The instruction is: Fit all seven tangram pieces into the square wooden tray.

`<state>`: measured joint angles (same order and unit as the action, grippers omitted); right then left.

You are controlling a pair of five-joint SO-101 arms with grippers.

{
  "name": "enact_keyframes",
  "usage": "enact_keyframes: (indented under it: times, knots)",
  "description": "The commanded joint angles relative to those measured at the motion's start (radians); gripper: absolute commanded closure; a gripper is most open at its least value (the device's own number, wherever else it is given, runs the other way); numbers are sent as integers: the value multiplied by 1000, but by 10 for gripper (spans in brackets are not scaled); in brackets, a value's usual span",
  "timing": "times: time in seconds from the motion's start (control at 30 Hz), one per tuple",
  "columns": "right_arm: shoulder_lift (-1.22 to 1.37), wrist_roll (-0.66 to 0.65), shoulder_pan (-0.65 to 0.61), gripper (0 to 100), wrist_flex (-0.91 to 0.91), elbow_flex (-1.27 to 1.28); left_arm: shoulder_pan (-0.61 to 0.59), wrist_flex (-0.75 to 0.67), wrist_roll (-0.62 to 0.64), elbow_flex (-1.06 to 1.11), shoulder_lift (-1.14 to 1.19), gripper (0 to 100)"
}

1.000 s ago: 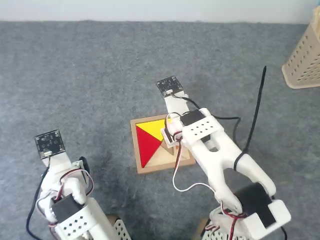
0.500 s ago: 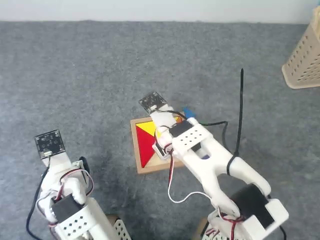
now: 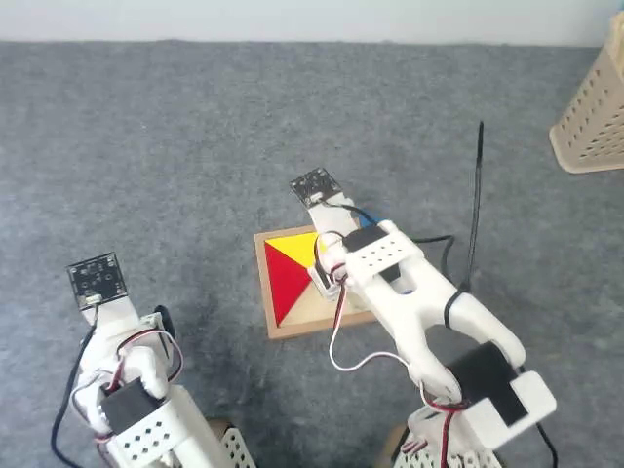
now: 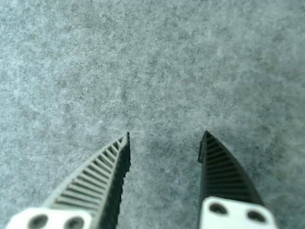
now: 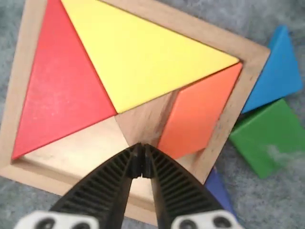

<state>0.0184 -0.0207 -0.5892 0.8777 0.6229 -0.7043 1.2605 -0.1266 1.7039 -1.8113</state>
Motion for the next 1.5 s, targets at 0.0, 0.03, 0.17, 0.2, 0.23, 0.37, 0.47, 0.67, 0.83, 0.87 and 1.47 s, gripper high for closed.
enact_keyframes:
  times: [0.0, 0.03, 0.17, 0.2, 0.23, 0.37, 0.47, 0.67, 0.83, 0.87, 1.47]
  knots:
    - [64, -9, 41, 991, -22, -46, 3, 3, 9, -19, -11, 775]
    - [67, -9, 51, 991, -24, -55, 3, 3, 9, -19, -11, 775]
    - [67, -8, 102, 991, -25, -80, 3, 3, 9, -19, -11, 775]
    - [65, -8, 110, 991, -25, -83, 3, 3, 9, -19, -11, 775]
    - [59, -6, 113, 991, -25, -83, 3, 3, 9, -19, -11, 775]
    - [19, -2, 108, 991, -25, -83, 3, 3, 9, -19, -11, 775]
    - [-62, 0, 114, 991, -16, -77, 3, 3, 9, -19, -11, 775]
    - [-124, -2, 119, 991, -51, 6, 3, 3, 9, -19, -11, 775]
    - [-51, -8, 119, 991, -117, 37, 3, 3, 9, -19, -11, 775]
    - [-28, -8, 119, 991, -127, 35, 3, 3, 9, -19, -11, 775]
    - [-213, -3, 193, 989, 28, -51, 3, 3, 9, -19, -11, 775]
